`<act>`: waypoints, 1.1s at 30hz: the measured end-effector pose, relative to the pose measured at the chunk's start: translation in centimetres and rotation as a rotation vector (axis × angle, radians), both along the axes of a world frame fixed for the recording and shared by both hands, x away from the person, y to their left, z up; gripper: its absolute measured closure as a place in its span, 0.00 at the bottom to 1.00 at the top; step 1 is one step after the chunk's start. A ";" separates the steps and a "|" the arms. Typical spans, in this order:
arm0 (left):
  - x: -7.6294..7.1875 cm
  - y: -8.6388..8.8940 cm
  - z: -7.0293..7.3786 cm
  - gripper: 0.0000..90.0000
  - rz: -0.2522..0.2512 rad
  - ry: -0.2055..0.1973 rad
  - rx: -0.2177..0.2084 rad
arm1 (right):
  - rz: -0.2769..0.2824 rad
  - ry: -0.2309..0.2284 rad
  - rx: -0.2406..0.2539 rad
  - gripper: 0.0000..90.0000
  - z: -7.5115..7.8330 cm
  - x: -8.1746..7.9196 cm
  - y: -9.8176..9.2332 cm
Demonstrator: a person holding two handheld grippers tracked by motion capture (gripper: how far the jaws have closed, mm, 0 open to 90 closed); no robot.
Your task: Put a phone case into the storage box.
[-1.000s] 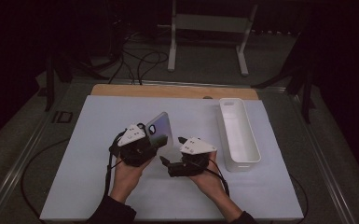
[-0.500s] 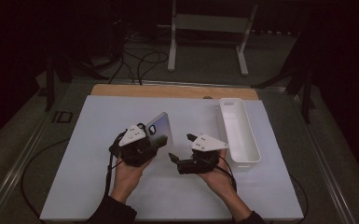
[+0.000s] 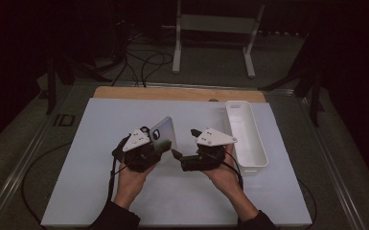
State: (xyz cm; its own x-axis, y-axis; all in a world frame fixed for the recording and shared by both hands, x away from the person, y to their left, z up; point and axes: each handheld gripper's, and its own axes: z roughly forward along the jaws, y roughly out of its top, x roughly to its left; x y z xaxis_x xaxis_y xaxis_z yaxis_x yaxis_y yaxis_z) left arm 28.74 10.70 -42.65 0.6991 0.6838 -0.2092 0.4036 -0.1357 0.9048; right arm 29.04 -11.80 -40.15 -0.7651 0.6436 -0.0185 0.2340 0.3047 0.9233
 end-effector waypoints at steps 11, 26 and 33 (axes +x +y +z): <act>-0.2 -0.5 -0.6 0.96 -0.004 0.002 0.013 | 0.015 -0.008 0.028 0.13 1.5 0.6 2.0; -0.6 -1.3 -1.1 0.96 -0.007 -0.005 0.024 | 0.019 0.002 0.059 0.15 2.1 0.8 3.7; -0.7 -1.7 -1.3 0.96 -0.009 -0.007 0.032 | 0.013 0.011 0.061 0.16 1.8 1.1 4.1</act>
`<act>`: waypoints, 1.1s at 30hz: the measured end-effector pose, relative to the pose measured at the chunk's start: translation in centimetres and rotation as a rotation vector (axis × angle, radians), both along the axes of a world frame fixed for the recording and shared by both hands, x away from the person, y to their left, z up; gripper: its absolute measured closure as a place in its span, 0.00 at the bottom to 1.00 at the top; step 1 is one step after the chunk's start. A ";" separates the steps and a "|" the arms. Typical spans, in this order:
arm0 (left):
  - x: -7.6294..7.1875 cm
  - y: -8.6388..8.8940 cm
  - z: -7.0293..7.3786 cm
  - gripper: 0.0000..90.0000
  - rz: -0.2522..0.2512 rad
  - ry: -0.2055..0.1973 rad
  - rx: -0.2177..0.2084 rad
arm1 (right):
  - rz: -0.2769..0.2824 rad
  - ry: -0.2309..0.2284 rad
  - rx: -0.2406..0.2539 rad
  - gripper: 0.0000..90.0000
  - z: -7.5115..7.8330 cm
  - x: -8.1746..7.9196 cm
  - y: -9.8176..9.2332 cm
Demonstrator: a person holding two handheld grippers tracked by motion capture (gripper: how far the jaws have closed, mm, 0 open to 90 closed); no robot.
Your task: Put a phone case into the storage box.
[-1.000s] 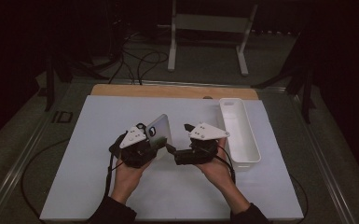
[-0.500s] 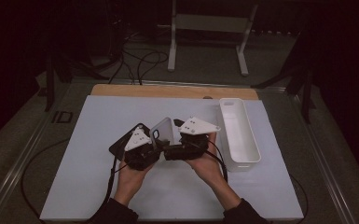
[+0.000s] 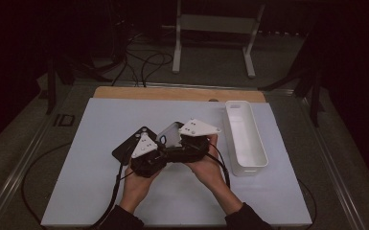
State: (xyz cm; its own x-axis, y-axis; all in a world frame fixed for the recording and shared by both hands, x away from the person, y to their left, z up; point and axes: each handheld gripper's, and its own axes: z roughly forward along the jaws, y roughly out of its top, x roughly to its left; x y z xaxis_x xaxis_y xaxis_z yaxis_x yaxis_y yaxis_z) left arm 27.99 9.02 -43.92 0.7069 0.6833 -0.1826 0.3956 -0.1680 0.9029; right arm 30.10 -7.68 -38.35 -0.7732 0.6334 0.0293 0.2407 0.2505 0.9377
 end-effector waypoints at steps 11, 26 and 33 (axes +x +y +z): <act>0.1 -0.1 -0.1 0.95 0.001 0.011 0.001 | -0.019 0.012 -0.011 0.18 -0.2 0.1 0.1; -0.1 0.2 -0.1 0.74 0.000 -0.007 0.034 | -0.029 -0.016 -0.012 0.19 -0.2 0.0 0.1; -0.1 0.8 -0.1 0.42 0.051 -0.006 0.030 | -0.044 -0.015 -0.011 0.19 -0.2 0.2 -0.3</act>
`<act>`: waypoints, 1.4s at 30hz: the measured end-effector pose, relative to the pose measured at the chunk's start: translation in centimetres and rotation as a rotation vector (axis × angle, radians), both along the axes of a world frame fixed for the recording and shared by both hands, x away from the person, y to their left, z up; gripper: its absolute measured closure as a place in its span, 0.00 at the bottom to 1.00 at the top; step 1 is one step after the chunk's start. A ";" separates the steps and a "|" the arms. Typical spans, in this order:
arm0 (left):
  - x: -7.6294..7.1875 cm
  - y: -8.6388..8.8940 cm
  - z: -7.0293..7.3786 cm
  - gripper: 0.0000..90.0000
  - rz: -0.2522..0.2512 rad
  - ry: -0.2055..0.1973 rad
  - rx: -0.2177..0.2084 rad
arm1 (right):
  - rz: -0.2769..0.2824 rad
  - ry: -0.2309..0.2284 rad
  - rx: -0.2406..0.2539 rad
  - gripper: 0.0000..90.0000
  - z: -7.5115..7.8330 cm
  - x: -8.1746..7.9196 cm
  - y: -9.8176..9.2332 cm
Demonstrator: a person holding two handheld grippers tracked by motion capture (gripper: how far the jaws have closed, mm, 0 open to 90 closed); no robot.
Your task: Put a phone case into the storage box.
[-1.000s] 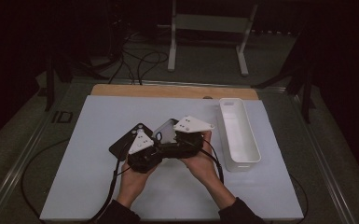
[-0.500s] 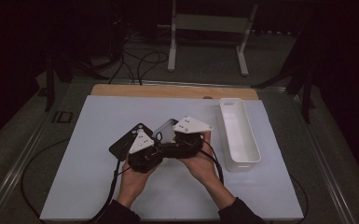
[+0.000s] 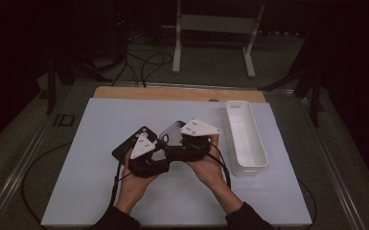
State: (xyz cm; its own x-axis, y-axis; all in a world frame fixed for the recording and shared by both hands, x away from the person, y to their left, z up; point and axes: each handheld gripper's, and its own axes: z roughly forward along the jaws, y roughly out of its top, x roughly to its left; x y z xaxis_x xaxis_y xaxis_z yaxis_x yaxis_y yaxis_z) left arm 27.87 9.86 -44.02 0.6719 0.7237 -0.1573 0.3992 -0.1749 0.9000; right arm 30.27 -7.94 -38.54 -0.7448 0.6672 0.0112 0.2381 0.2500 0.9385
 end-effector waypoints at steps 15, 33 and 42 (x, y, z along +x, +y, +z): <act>-0.4 1.8 -0.6 0.12 0.073 -0.022 0.028 | -0.026 0.001 0.003 0.19 0.2 0.4 -0.6; -0.9 4.7 -1.9 0.00 0.113 -0.053 0.061 | -0.057 0.004 0.006 0.19 0.8 1.1 -1.8; -1.2 6.2 -2.5 0.00 0.131 -0.044 0.091 | -0.070 0.006 0.005 0.19 1.0 1.4 -2.1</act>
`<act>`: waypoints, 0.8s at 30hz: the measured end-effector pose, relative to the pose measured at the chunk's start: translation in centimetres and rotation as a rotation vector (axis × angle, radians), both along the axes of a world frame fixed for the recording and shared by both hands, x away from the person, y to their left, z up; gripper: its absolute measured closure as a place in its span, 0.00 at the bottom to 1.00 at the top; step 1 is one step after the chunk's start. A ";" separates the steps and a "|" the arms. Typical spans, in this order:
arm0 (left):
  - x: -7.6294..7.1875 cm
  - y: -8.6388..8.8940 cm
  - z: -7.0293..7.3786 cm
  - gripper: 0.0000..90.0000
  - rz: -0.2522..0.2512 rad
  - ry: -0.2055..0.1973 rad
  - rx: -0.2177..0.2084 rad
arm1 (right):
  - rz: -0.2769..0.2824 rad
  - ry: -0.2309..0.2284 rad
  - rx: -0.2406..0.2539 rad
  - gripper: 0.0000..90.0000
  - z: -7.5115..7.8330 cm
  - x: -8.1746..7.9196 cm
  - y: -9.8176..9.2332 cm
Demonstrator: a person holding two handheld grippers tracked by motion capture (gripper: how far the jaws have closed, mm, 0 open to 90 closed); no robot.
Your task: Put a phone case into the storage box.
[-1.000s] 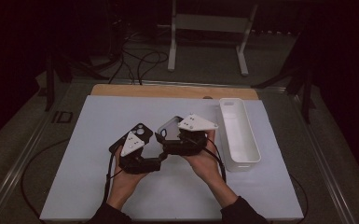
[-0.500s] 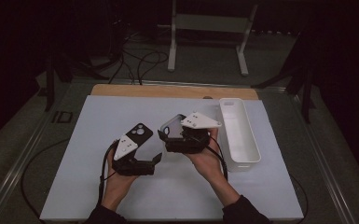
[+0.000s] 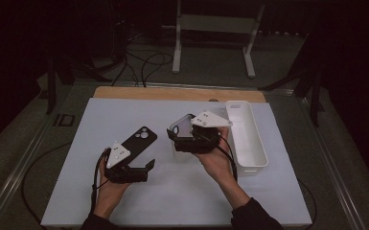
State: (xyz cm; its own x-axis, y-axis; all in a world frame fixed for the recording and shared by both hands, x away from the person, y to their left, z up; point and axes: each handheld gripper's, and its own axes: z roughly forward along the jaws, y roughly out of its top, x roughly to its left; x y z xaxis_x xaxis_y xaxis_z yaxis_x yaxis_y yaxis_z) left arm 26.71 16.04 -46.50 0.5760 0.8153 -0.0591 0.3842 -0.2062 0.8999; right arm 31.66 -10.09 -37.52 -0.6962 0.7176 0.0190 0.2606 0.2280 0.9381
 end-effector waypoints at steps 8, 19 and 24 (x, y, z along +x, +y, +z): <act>-0.7 1.7 -0.6 0.00 0.007 -0.022 0.024 | -0.023 0.003 -0.005 0.19 0.2 0.7 -0.8; -2.1 4.3 -1.3 0.00 -0.002 -0.039 0.070 | -0.059 0.021 0.009 0.19 0.9 1.8 -2.4; -2.5 5.2 -1.8 0.00 -0.012 -0.033 0.071 | -0.075 0.011 0.000 0.19 1.4 2.2 -3.0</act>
State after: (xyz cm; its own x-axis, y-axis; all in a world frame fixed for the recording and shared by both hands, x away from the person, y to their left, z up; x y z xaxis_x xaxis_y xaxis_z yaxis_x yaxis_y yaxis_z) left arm 24.16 21.25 -48.27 0.5865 0.8097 0.0181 0.3514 -0.2745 0.8951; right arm 33.87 -13.11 -36.11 -0.6398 0.7681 0.0261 0.2874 0.2076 0.9350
